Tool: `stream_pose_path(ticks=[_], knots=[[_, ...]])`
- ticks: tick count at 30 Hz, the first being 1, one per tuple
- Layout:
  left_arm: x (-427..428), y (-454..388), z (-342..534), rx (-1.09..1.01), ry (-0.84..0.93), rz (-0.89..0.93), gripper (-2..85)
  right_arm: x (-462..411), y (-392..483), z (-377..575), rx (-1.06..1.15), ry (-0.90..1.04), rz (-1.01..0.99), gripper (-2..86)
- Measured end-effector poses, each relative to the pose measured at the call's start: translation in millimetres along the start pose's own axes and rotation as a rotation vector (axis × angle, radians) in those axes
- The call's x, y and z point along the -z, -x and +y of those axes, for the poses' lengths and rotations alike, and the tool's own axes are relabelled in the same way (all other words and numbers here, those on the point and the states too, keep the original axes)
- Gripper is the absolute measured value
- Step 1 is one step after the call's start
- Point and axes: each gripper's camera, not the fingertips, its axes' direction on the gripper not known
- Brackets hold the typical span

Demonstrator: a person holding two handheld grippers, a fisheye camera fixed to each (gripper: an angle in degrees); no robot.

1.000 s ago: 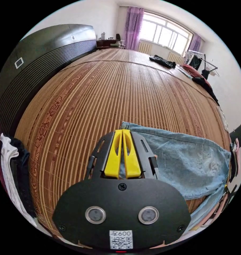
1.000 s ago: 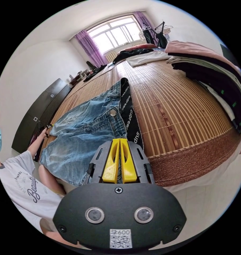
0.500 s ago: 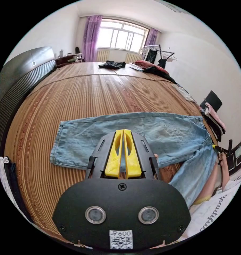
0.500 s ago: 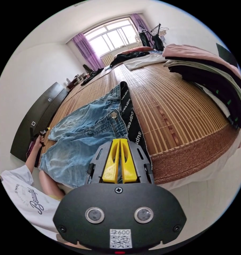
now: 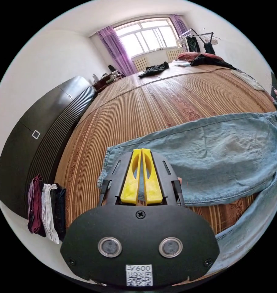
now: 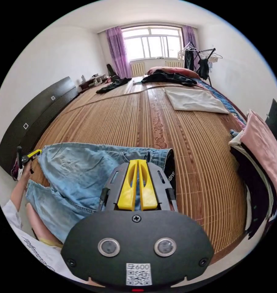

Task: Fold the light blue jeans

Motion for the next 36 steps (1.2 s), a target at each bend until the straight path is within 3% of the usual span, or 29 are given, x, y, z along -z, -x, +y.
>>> stream_pose_path(ticks=[4,7,9,13,16,23,24,25,26,28,29,31,33,35,36], knots=[[-72.9,78.2,-13.3,0.043,0.080,-0.064,0.8,-97.0,18.8,-30.2,0.112,0.180,0.170,-0.9],[-159.0,122.9,-1.0,0.076,0.292,0.029,0.8,-125.8,22.9,-32.0,0.105,0.127,0.184,-0.9],[-169.3,148.5,16.7,0.171,0.167,0.073,0.8,-139.8,20.6,-30.6,0.082,0.093,0.174,-0.9],[-200.4,196.0,31.6,0.263,0.141,0.161,0.8,-174.7,19.2,-9.1,0.083,-0.062,0.171,-0.9],[-220.1,215.9,34.7,0.267,0.135,0.170,0.9,-200.8,13.3,-7.9,0.055,-0.068,0.150,-0.9],[-244.7,205.3,41.2,0.126,0.131,-0.061,0.9,-243.2,9.7,16.8,0.052,-0.094,0.133,-0.9],[-240.1,205.5,44.4,0.112,0.120,-0.073,0.9,-245.4,12.1,20.1,0.060,-0.100,0.139,-0.9],[-210.0,208.9,60.6,0.128,-0.021,-0.139,0.9,-243.2,17.4,30.0,0.078,-0.144,0.154,-0.9],[-165.2,212.8,88.6,0.175,-0.251,-0.209,0.9,-226.4,20.5,48.1,0.049,-0.272,0.211,-0.9],[-103.1,211.0,131.6,0.142,-0.494,-0.256,0.8,-184.7,20.7,93.1,-0.086,-0.561,0.278,-0.9],[-65.1,203.5,160.4,0.021,-0.563,-0.283,0.8,-159.3,27.7,125.8,-0.068,-0.701,0.241,-0.9],[-16.2,198.5,214.3,-0.115,-0.593,-0.349,0.8,-133.0,47.5,167.7,0.091,-0.783,0.151,-0.9],[21.7,216.5,273.3,-0.123,-0.564,-0.349,0.8,-117.1,64.5,197.8,0.158,-0.666,0.109,-0.9],[43.5,275.1,333.9,-0.032,-0.401,-0.101,0.8,-104.9,73.6,239.1,0.138,-0.446,0.108,-0.9],[42.6,291.8,346.5,-0.005,-0.346,-0.033,0.9,-100.0,75.8,253.1,0.151,-0.433,0.111,-0.9]])
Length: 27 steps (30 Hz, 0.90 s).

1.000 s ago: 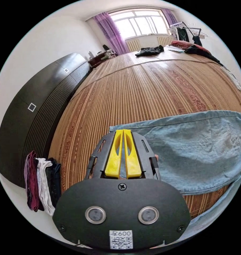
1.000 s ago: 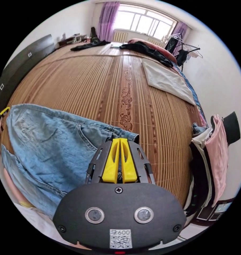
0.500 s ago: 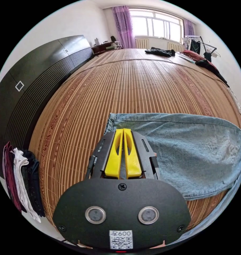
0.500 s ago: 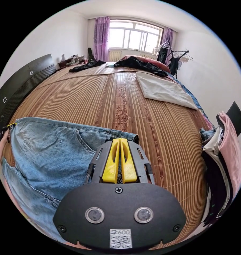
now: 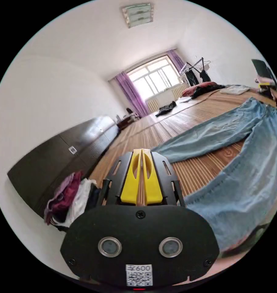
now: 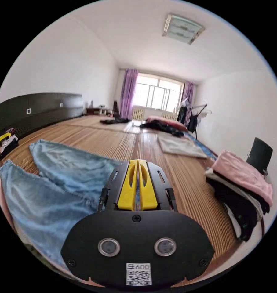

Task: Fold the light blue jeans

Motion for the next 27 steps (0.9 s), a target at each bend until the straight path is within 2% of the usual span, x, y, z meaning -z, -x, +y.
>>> stream_pose_path(ticks=[1,3,5,7,9,10,12,13,15,21,27], knots=[[1.5,30.6,25.0,0.070,0.093,0.061,0.9,24.1,7.4,22.1,0.060,-0.017,-0.007,-0.9],[-7.3,66.9,57.8,0.130,0.210,0.036,0.8,44.9,11.3,44.8,0.111,0.020,-0.002,-0.9],[-36.7,94.1,82.3,0.096,0.380,0.065,0.8,39.5,1.2,55.7,0.087,0.204,-0.008,-0.9],[-57.8,98.9,94.7,0.041,0.420,0.065,0.8,33.9,-7.3,63.5,0.064,0.269,-0.081,-0.9],[-73.3,107.6,106.1,0.087,0.395,0.017,0.8,26.7,-12.5,71.1,0.039,0.298,-0.161,-0.9],[-83.8,119.0,114.0,0.156,0.373,0.056,0.8,15.7,-14.3,76.4,0.028,0.336,-0.175,-0.9],[-106.1,136.7,127.1,0.248,0.370,0.171,0.8,-13.2,-12.6,88.2,0.048,0.452,-0.141,-0.9],[-129.1,143.1,136.2,0.258,0.443,0.195,0.8,-39.2,-7.2,101.5,0.097,0.567,-0.070,-0.9],[-145.1,149.0,144.7,0.200,0.446,0.165,0.8,-39.8,2.4,110.6,0.167,0.517,-0.040,-0.9],[-183.8,198.8,153.0,0.201,0.480,0.149,0.8,-37.4,-37.3,119.2,-0.012,0.491,-0.119,-0.9],[-213.2,225.7,171.6,0.210,0.472,0.034,0.8,-30.5,-34.0,131.7,-0.013,0.467,-0.091,-0.9]])
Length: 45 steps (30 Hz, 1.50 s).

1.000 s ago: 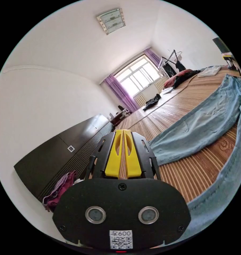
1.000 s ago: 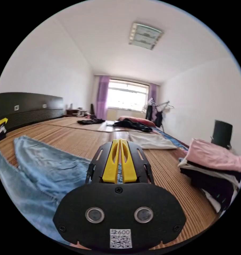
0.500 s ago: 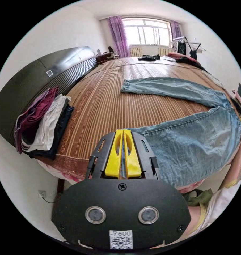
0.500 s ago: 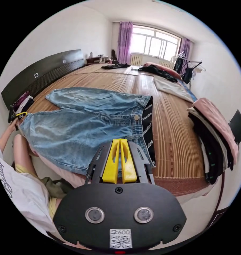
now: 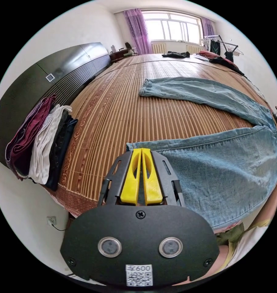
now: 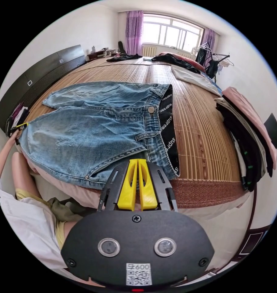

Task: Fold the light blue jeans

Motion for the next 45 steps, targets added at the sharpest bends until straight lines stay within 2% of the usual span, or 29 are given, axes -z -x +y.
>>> stream_pose_path(ticks=[4,5,7,9,11,14,17,22,25,27,29,31,34,35,38,41,45], knots=[[-7.7,22.8,8.8,-0.023,0.012,-0.055,0.6,3.2,7.1,1.2,-0.015,-0.017,0.051,-0.9],[0.6,35.2,12.0,0.027,0.030,-0.051,0.6,8.1,11.4,-1.4,-0.029,-0.014,0.076,-0.9],[28.1,39.4,25.4,0.038,-0.046,0.036,0.4,20.9,29.4,-6.2,-0.035,-0.047,0.109,-0.9],[61.7,19.8,44.8,-0.064,-0.165,0.146,0.4,37.2,61.9,-16.6,0.022,-0.135,0.063,-0.9],[94.3,-35.2,72.9,-0.264,-0.277,0.191,0.3,44.0,108.9,-51.3,0.108,-0.180,-0.038,-0.9],[108.2,-108.4,101.3,-0.486,-0.308,0.285,0.2,39.1,158.8,-111.8,0.195,-0.210,-0.157,-0.9],[107.0,-146.4,115.4,-0.518,-0.335,0.460,0.2,17.6,186.8,-179.7,0.238,-0.207,-0.153,-0.9],[77.9,-172.0,121.8,-0.527,-0.246,0.546,0.2,-28.4,169.5,-262.4,0.192,-0.115,-0.135,-0.9],[78.1,-170.1,127.6,-0.487,-0.303,0.611,0.2,-35.4,148.7,-293.5,0.134,-0.106,-0.184,-0.9],[76.5,-176.7,119.8,-0.486,-0.301,0.715,0.2,-43.5,147.0,-311.6,0.139,-0.063,-0.210,-0.9],[61.3,-195.7,97.3,-0.454,-0.147,0.903,0.2,-51.2,154.7,-333.3,0.160,-0.031,-0.159,-0.9],[53.7,-213.1,92.0,-0.485,-0.099,1.014,0.2,-53.7,162.0,-351.5,0.182,-0.023,-0.101,-0.9],[34.9,-233.6,105.1,-0.583,-0.073,0.921,0.2,-56.5,161.9,-387.4,0.182,-0.030,-0.058,-0.9],[30.9,-219.6,111.6,-0.560,-0.129,0.949,0.2,-57.4,157.5,-402.6,0.170,-0.036,-0.068,-0.9],[15.5,-197.4,112.9,-0.523,-0.151,1.007,0.1,-64.0,147.5,-438.5,0.139,-0.042,-0.081,-0.9],[12.7,-189.6,107.8,-0.547,-0.154,0.997,0.2,-87.0,143.2,-468.5,0.140,0.028,-0.089,-0.9],[10.5,-184.3,105.1,-0.571,-0.177,0.976,0.4,-82.3,123.1,-496.5,0.052,0.000,-0.134,-0.9]])
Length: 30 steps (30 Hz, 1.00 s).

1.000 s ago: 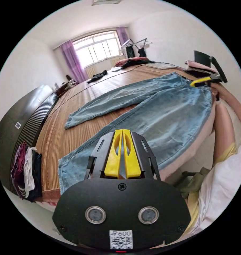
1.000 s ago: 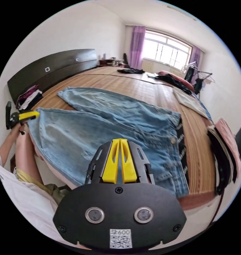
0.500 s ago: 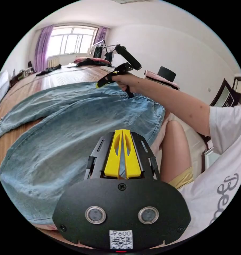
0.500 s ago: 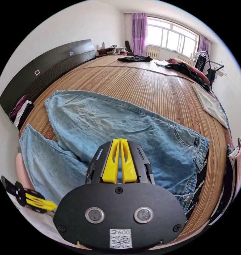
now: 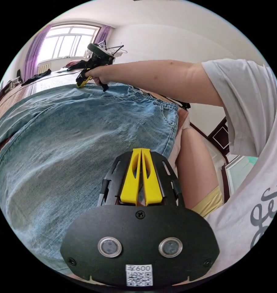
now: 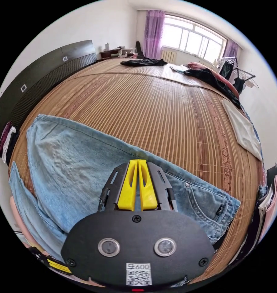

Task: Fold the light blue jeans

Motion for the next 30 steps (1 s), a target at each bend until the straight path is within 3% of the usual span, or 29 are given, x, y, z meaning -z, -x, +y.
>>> stream_pose_path(ticks=[6,12,19,22,24,27,29,30], knots=[[1.5,0.7,-7.7,-0.041,-0.009,-0.045,0.5,13.7,-17.7,-28.5,-0.054,0.004,-0.064,-0.9],[-3.5,23.2,-25.7,0.028,-0.024,0.041,0.5,71.6,23.9,-3.6,0.107,-0.032,-0.099,-0.9],[-19.7,13.8,-58.7,0.033,-0.048,0.028,0.6,188.0,124.8,110.5,0.290,-0.048,-0.363,-0.9],[-5.9,31.8,-90.4,0.207,0.034,0.111,0.6,232.3,161.0,195.4,0.355,-0.040,-0.307,-0.9],[29.5,40.5,-107.5,0.141,-0.041,0.144,0.6,254.5,164.9,242.0,0.358,-0.033,-0.230,-0.8],[97.6,81.3,-147.0,0.044,-0.081,-0.145,0.7,281.6,145.8,299.0,0.298,-0.008,-0.047,-0.9],[138.0,151.2,-189.4,0.081,-0.063,-0.476,0.8,296.9,119.9,321.7,0.212,-0.030,0.098,-0.9],[144.7,172.3,-200.3,0.093,-0.061,-0.537,0.8,300.8,112.2,323.0,0.180,-0.041,0.114,-0.9]])
